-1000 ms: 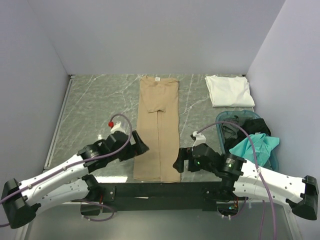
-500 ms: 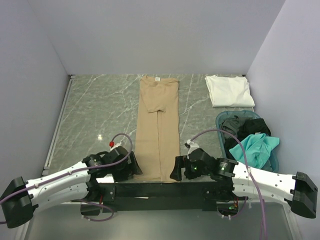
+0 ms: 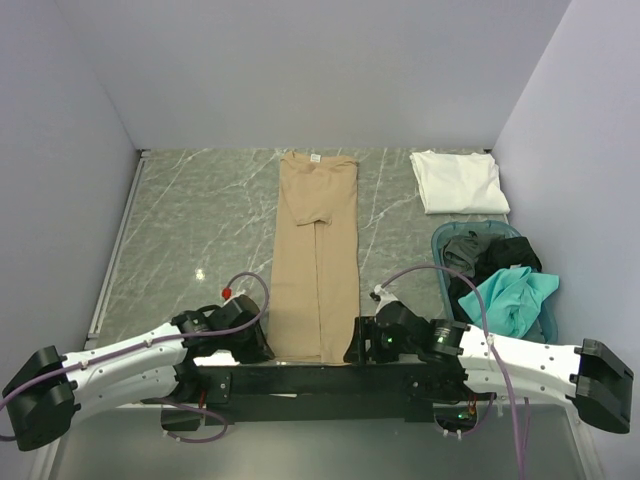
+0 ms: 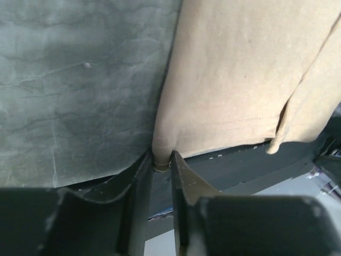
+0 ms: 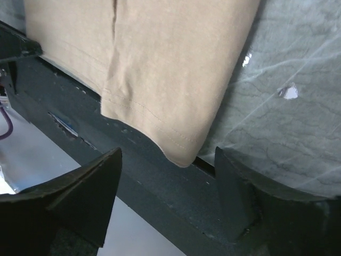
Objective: Fold and stack the t-shirts
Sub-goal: Fold the tshirt
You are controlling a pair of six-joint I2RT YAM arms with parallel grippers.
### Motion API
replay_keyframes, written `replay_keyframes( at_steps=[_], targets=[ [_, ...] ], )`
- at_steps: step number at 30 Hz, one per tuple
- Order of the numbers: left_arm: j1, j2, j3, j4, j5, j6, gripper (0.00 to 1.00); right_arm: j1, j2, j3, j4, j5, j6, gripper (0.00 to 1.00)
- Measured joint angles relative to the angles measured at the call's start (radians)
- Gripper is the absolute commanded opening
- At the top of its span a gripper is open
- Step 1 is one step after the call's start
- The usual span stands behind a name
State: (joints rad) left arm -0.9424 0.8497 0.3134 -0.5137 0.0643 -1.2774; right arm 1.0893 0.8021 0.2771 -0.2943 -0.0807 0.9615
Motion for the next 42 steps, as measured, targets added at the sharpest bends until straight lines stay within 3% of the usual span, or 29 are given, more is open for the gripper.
replay_keyframes(
  at_steps=[8, 11, 15, 27, 35, 42],
  targets=[
    [0.0, 0.009, 0.0, 0.004, -0.021, 0.002, 0.01, 0.0, 0.048, -0.016, 0.032, -0.018, 0.021, 0.4],
    [0.0, 0.013, 0.0, 0.018, -0.024, 0.002, 0.01, 0.0, 0.078, -0.016, 0.042, -0.018, 0.029, 0.29],
    [0.0, 0.008, -0.004, 0.031, -0.031, 0.002, 0.01, 0.0, 0.119, -0.016, 0.066, -0.019, 0.035, 0.0],
    [0.0, -0.073, 0.012, 0.055, -0.042, 0.014, 0.01, -0.004, 0.059, 0.115, -0.035, 0.074, -0.001, 0.0],
    [0.023, 0.095, 0.254, 0.063, -0.147, 0.087, 0.01, -0.118, 0.068, 0.247, -0.051, 0.168, -0.09, 0.0],
    [0.161, 0.242, 0.381, 0.111, -0.182, 0.166, 0.01, -0.25, 0.154, 0.371, -0.04, 0.204, -0.186, 0.0]
  ],
)
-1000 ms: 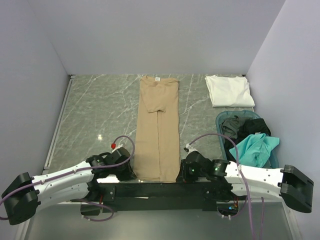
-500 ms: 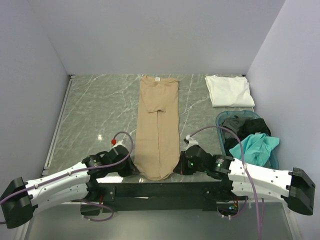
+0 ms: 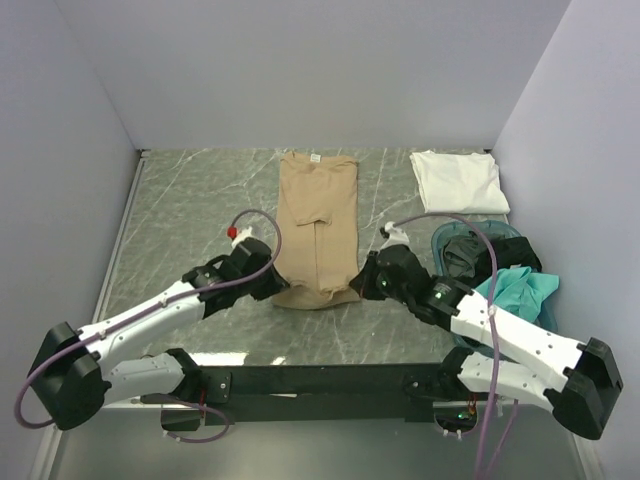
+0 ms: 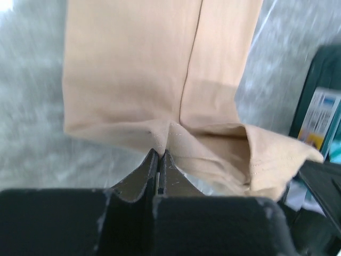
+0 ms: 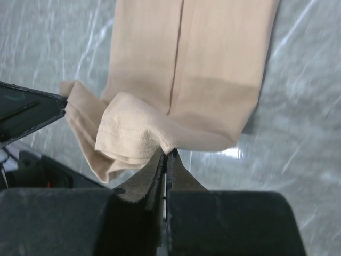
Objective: Fold and stack the t-shirts
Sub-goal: Fold the tshirt
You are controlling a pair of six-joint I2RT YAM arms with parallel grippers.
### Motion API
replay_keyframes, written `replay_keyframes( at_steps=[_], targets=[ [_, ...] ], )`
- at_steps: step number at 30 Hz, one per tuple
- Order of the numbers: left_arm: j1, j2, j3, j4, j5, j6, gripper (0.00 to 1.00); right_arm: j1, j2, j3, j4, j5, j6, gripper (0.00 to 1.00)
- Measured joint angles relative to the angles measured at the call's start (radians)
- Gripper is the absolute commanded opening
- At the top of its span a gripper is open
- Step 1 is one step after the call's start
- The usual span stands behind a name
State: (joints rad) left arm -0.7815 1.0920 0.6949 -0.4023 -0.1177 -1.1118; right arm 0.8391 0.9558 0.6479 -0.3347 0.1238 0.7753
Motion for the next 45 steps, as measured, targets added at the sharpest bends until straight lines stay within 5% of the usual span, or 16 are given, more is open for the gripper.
replay_keyframes(
  at_steps=[21, 45],
  targets=[
    [0.243, 0.308, 0.27, 0.069, -0.004, 0.183, 0.01, -0.24, 0.404, 0.324, 0.029, -0.062, -0.185, 0.0],
    [0.36, 0.621, 0.453, 0.126, 0.093, 0.285, 0.01, -0.38, 0.734, 0.5, 0.109, -0.178, -0.235, 0.0]
  ],
)
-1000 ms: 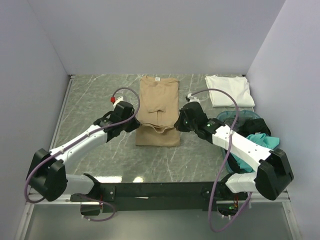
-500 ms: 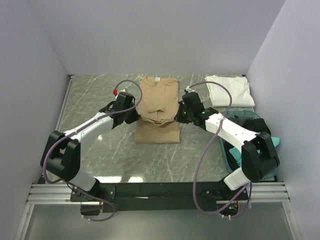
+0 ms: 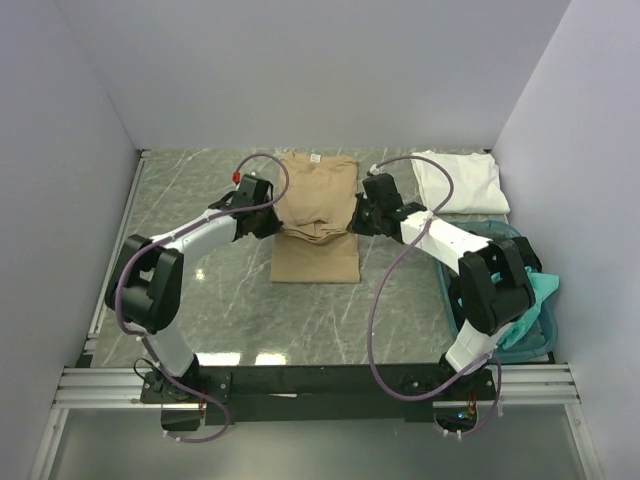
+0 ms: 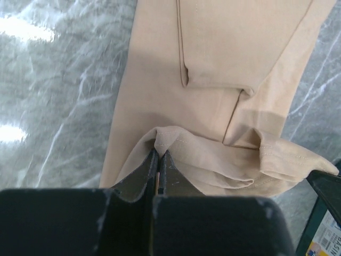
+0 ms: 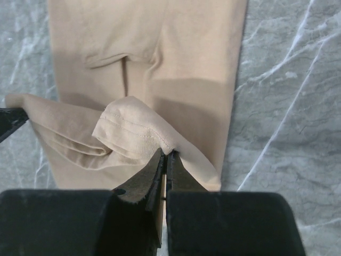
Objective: Fold and stack the t-shirts
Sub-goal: Fold the tshirt
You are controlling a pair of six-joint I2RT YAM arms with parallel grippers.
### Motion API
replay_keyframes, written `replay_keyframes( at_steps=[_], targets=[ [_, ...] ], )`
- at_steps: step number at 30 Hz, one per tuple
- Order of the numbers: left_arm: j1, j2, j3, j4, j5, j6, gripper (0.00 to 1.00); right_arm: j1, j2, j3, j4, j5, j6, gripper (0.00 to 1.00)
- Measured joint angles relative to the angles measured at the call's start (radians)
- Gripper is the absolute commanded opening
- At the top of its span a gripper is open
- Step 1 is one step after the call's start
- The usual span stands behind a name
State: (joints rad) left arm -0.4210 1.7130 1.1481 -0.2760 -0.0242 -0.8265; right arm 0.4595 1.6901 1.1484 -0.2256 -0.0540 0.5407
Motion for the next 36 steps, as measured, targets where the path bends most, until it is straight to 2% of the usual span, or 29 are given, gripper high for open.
replay_keyframes(
  at_steps=[5, 7, 9, 10, 12, 13, 14, 15, 18, 19, 22, 26, 32, 36],
  targets=[
    [0.003, 0.061, 0.036, 0.002, 0.002, 0.011, 0.01, -0.024, 0.054, 0.016, 0.004, -0.02, 0.001, 0.0],
    [0.003, 0.082, 0.045, 0.002, 0.001, 0.015, 0.06, -0.032, 0.084, 0.035, 0.006, -0.027, 0.001, 0.0],
    [0.004, 0.094, 0.048, 0.002, 0.001, 0.021, 0.12, -0.039, 0.11, 0.052, 0.007, -0.034, 0.002, 0.07],
    [0.005, 0.098, 0.048, 0.002, 0.001, 0.021, 0.21, -0.042, 0.123, 0.06, 0.008, -0.037, 0.004, 0.15],
    [0.006, 0.102, 0.048, 0.002, 0.001, 0.026, 0.3, -0.048, 0.147, 0.071, 0.009, -0.042, 0.006, 0.26],
    [0.008, 0.103, 0.049, 0.001, 0.001, 0.028, 0.42, -0.051, 0.155, 0.073, 0.009, -0.043, 0.009, 0.39],
    [0.008, 0.104, 0.053, 0.001, 0.001, 0.033, 0.51, -0.054, 0.161, 0.075, 0.008, -0.043, 0.013, 0.43],
    [0.008, 0.104, 0.059, 0.0, 0.001, 0.035, 0.69, -0.055, 0.164, 0.077, 0.006, -0.043, 0.01, 0.51],
    [0.01, 0.104, 0.081, 0.0, 0.001, 0.038, 0.99, -0.058, 0.164, 0.089, -0.005, -0.037, 0.011, 0.71],
    [0.01, 0.104, 0.086, 0.002, 0.001, 0.035, 0.99, -0.058, 0.164, 0.097, -0.006, -0.035, 0.012, 0.8],
    [0.01, 0.085, 0.084, 0.003, 0.0, 0.032, 0.99, -0.058, 0.145, 0.1, -0.011, -0.033, 0.012, 0.84],
    [0.01, -0.023, 0.019, 0.009, 0.001, 0.021, 1.0, -0.058, 0.048, 0.04, -0.003, -0.034, 0.016, 0.86],
    [0.006, -0.282, -0.17, 0.032, 0.002, -0.007, 0.99, -0.049, -0.234, -0.177, 0.015, -0.039, 0.044, 0.88],
    [-0.019, -0.411, -0.296, 0.033, 0.002, -0.03, 0.99, -0.017, -0.364, -0.314, 0.024, -0.046, 0.068, 0.89]
  ],
)
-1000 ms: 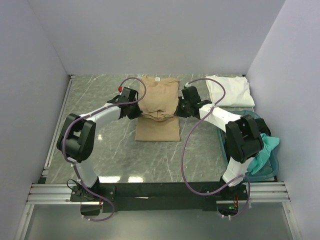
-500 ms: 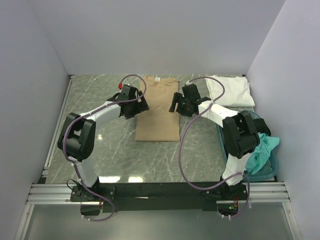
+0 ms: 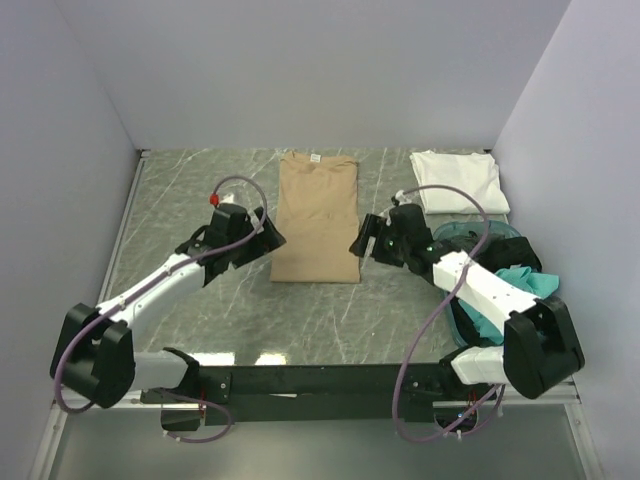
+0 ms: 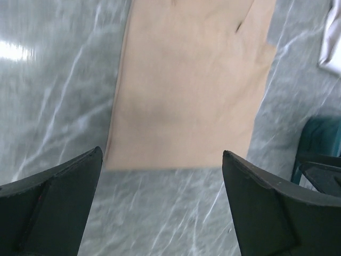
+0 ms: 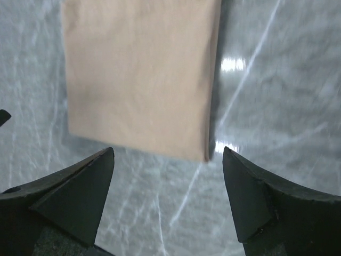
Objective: Fold and stack the t-shirts
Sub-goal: Fold the tshirt
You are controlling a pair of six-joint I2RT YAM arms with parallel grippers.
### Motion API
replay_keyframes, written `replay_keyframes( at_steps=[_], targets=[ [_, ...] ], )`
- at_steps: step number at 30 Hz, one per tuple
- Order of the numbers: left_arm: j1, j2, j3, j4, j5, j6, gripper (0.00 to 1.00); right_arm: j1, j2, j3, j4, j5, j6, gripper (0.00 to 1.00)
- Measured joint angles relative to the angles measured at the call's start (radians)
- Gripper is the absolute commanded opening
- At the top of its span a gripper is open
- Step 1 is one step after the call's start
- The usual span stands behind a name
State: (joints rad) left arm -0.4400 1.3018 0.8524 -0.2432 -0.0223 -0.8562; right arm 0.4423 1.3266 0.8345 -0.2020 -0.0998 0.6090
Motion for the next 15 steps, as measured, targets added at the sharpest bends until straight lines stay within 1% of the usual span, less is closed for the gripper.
replay_keyframes(
  at_steps=[4, 8, 11, 12, 14, 15],
  targets=[
    [-0.029, -0.074, -0.131, 0.008, 0.003, -0.026, 0.99, 0.031, -0.058, -0.115, 0.008, -0.006, 0.027, 0.89],
    [-0.031, -0.095, -0.227, 0.023, 0.016, -0.049, 0.99, 0.043, -0.071, -0.187, 0.011, -0.022, 0.05, 0.88],
    [-0.031, -0.079, -0.257, 0.044, 0.03, -0.055, 0.91, 0.045, -0.069, -0.204, 0.024, -0.026, 0.062, 0.87],
    [-0.031, -0.062, -0.259, 0.058, 0.035, -0.056, 0.85, 0.045, -0.066, -0.204, 0.03, -0.026, 0.064, 0.87],
    [-0.031, -0.026, -0.259, 0.083, 0.042, -0.057, 0.79, 0.046, -0.052, -0.204, 0.048, -0.026, 0.072, 0.86],
    [-0.031, -0.005, -0.259, 0.093, 0.045, -0.058, 0.74, 0.046, -0.04, -0.204, 0.06, -0.027, 0.075, 0.86]
  ],
)
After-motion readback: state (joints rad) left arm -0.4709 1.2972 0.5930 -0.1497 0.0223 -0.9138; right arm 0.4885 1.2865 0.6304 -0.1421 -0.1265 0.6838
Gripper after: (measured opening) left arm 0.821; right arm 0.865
